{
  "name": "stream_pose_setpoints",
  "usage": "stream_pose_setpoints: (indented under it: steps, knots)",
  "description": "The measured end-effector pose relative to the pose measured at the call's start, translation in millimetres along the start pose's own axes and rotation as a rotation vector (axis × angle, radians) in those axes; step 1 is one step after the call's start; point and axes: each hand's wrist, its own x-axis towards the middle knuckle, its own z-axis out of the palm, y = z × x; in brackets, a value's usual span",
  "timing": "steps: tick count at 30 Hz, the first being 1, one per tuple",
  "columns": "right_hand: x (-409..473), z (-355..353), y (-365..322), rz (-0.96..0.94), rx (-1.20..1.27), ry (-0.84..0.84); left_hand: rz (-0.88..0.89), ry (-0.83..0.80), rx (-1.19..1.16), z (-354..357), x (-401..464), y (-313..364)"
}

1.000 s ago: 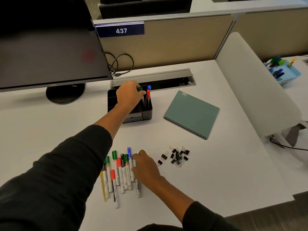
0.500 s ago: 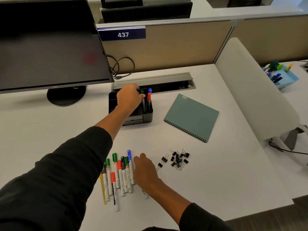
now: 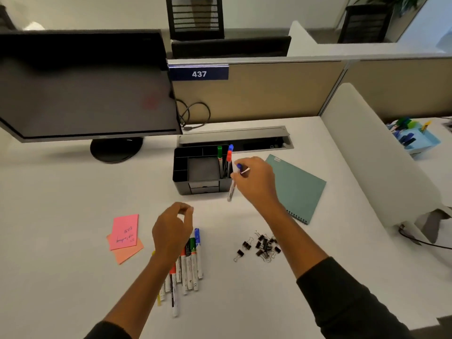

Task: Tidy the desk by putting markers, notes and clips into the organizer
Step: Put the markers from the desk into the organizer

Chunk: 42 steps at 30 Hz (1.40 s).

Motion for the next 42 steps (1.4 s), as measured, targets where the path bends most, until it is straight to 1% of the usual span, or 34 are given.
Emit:
stream_pose_setpoints:
  steps: [3, 6, 8, 10, 12, 14, 18, 22, 24, 26, 29, 36, 39, 42]
  knots:
    - [34, -12, -10, -0.042, 0.048, 0.117, -0.062, -0.075, 0.045, 1, -41, -15]
    - [59, -9, -8, -0.056, 0.053, 0.16, -0.099, -0.123, 0.093, 2, -72, -25]
    - [70, -1, -5, -0.041, -0.004, 0.139, -0.093, -0.156, 0.113, 4, -88, -30]
    - [73, 17, -15, -0.079, -0.054, 0.056, -0.124, -0.142, 0.134, -4, -102, -41]
    - [76, 24, -14, -0.072, -0.159, -0.002, -0.129, -0.159, 0.15, -4, -108, -47]
    - [78, 30, -9, -0.05, -0.246, -0.024, -0.128, -0.179, 0.157, -5, -110, -51]
    - [77, 47, 1, -0.012, -0.286, -0.055, -0.062, -0.156, 0.125, -3, -112, -55]
    - [75, 56, 10, 0.008, -0.25, -0.055, 0.077, -0.107, 0.072, 4, -105, -55]
    - [75, 59, 12, 0.01, -0.242, -0.047, 0.171, -0.087, 0.103, 9, -96, -51]
    - [74, 60, 14, 0.006, -0.204, -0.04, 0.208, -0.078, 0.142, 14, -84, -47]
    - [72, 61, 18, 0.005, -0.13, -0.018, 0.16, -0.129, 0.251, 27, -67, -42]
    - [65, 55, 29, -0.011, -0.099, 0.036, 0.028, -0.31, 0.561, 47, -34, -28]
    - [59, 50, 37, -0.002, -0.094, 0.059, -0.007, -0.334, 0.624, 50, -27, -22]
    - [51, 45, 46, 0.026, -0.081, 0.084, 0.006, -0.341, 0.655, 53, -25, -17]
